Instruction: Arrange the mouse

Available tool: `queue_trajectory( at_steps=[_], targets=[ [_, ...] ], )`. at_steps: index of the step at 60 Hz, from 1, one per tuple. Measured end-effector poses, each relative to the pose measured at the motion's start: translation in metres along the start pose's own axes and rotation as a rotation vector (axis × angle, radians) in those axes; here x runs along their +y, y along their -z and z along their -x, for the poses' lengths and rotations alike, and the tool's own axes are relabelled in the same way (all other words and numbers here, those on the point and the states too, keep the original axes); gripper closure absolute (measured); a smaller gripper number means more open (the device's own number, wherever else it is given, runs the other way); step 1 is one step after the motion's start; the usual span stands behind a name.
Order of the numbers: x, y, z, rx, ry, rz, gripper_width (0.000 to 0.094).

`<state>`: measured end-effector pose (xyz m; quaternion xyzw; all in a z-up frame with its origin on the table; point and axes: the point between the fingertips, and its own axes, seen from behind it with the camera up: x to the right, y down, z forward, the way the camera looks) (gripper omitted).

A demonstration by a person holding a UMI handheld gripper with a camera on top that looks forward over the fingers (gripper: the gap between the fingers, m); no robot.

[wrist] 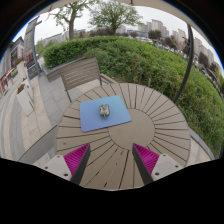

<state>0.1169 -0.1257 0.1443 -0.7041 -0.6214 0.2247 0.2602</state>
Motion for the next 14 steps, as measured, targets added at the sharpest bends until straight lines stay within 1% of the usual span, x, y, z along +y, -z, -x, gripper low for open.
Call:
queue_trajectory(
  at_steps=[8,14],
  targets=[
    [0.022,0.013,-0.008,-0.012,-0.025,0.016,0.0073],
    [0.027,0.016,-0.014,-0.019,-0.023,0.013,0.0076]
  ],
)
